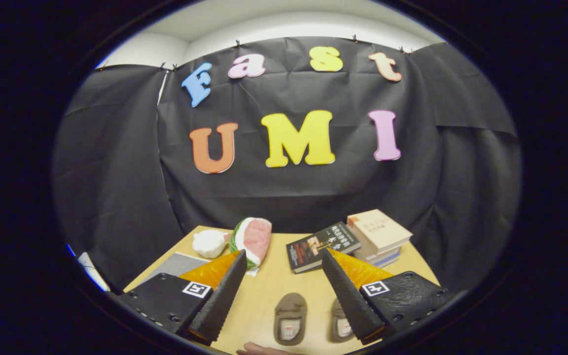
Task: Open the storage box then place both shoes into the box .Put the left shoe in first, then the right shoe, with the right side of both shoes facing outward in a uniform manner.
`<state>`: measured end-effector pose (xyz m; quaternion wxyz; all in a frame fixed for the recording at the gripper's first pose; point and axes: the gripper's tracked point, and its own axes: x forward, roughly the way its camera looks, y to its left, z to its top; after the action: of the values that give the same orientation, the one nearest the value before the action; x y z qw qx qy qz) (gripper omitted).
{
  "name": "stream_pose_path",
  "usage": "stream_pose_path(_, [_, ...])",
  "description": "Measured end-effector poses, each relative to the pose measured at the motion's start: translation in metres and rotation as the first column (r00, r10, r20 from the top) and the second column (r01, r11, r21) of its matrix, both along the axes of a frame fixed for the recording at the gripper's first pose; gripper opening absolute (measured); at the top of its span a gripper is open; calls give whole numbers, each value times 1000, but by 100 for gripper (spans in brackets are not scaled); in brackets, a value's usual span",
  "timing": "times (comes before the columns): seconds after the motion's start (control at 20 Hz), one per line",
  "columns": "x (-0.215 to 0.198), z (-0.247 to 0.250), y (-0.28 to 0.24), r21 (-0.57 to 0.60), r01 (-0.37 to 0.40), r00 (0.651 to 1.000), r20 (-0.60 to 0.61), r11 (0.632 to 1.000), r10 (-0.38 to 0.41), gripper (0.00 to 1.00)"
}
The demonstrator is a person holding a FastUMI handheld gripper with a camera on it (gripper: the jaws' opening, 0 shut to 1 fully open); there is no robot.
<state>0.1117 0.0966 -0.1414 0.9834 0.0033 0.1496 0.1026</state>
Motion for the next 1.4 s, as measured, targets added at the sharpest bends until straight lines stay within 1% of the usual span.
stream_pose_path(0.1, [7, -34, 30, 29, -70, 992, -100, 997, 73, 96])
stream_pose_path(0.15, [7, -55, 46, 57, -106, 979, -168, 993, 115, 96])
stream_pose_path(0.2, [7, -73, 62, 84, -142, 959, -235, 986, 158, 96])
stream_pose_path(0.3, [8, -101, 91, 130, -196, 917, -326, 972, 229, 96])
stream_pose_path(0.5, [18, -144, 127, 189, -250, 849, -428, 950, 309, 96])
stream_pose_path(0.7, [24, -174, 144, 234, -246, 807, -487, 940, 333, 96])
stream_pose_path(0.85, [27, -191, 151, 280, -235, 786, -509, 931, 351, 96])
stream_pose_path(0.9, [28, -194, 153, 306, -233, 774, -517, 923, 366, 96])
stream_pose_path(0.95, [25, -198, 155, 336, -230, 751, -536, 913, 386, 96])
stream_pose_path(1.05, [25, -201, 161, 423, -200, 714, -555, 884, 427, 97])
stream_pose_path(1.2, [27, -209, 170, 545, -166, 643, -572, 822, 510, 99])
stream_pose_path(1.3, [30, -213, 175, 588, -169, 621, -560, 791, 549, 99])
stream_pose_path(1.35, [31, -212, 176, 598, -173, 620, -551, 782, 558, 99])
stream_pose_path(1.4, [32, -212, 177, 606, -176, 617, -546, 776, 567, 96])
